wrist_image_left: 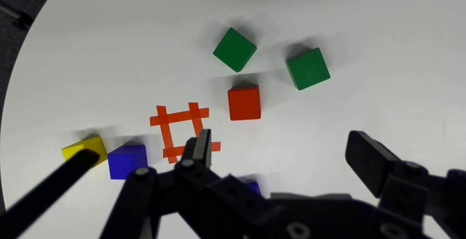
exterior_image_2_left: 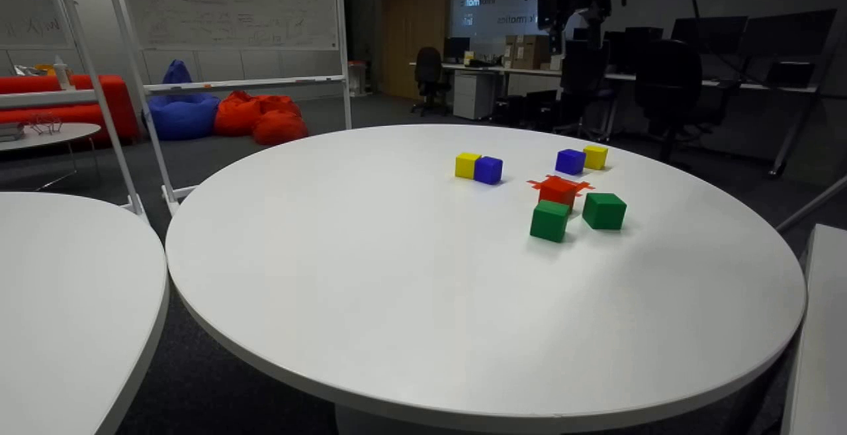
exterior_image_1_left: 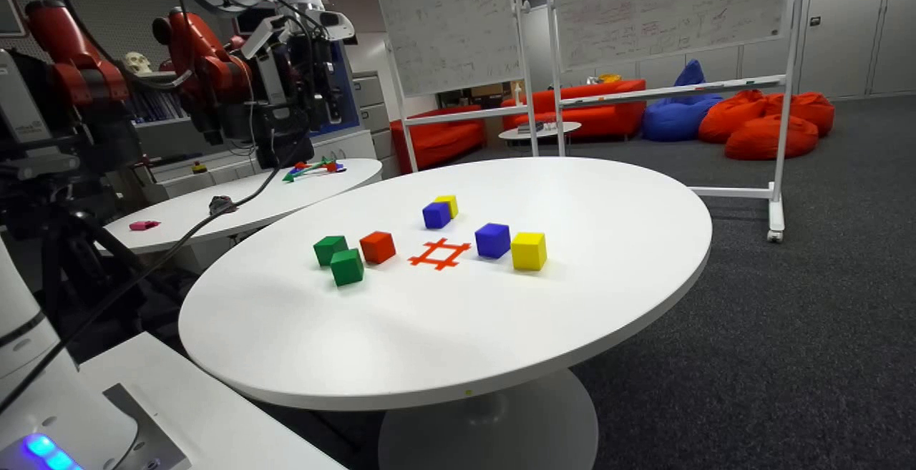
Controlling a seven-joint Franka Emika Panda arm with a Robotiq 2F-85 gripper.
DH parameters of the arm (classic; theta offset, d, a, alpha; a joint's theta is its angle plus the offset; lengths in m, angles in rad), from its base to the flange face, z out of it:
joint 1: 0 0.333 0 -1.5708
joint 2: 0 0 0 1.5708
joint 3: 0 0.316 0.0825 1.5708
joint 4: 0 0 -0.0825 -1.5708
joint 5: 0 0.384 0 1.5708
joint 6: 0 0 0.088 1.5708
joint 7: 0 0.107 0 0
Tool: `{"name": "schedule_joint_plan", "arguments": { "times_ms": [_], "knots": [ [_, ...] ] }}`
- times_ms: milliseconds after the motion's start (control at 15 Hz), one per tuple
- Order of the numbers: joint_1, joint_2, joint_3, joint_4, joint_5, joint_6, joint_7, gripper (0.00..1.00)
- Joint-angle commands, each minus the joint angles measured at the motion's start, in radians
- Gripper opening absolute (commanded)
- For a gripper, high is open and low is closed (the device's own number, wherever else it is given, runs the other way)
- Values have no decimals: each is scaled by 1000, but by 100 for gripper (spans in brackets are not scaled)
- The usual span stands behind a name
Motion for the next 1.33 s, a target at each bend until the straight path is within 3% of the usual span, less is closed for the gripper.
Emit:
{"name": "schedule_joint_plan", "arguments": {
  "times_ms": [0,600,1267],
  "knots": [
    [-7,120,-27,98,-27,-24,19,100],
    [0,349,-102,297,-12,-91,14,100],
    [7,347,-105,289,-13,-71,-2,100]
  ]
}}
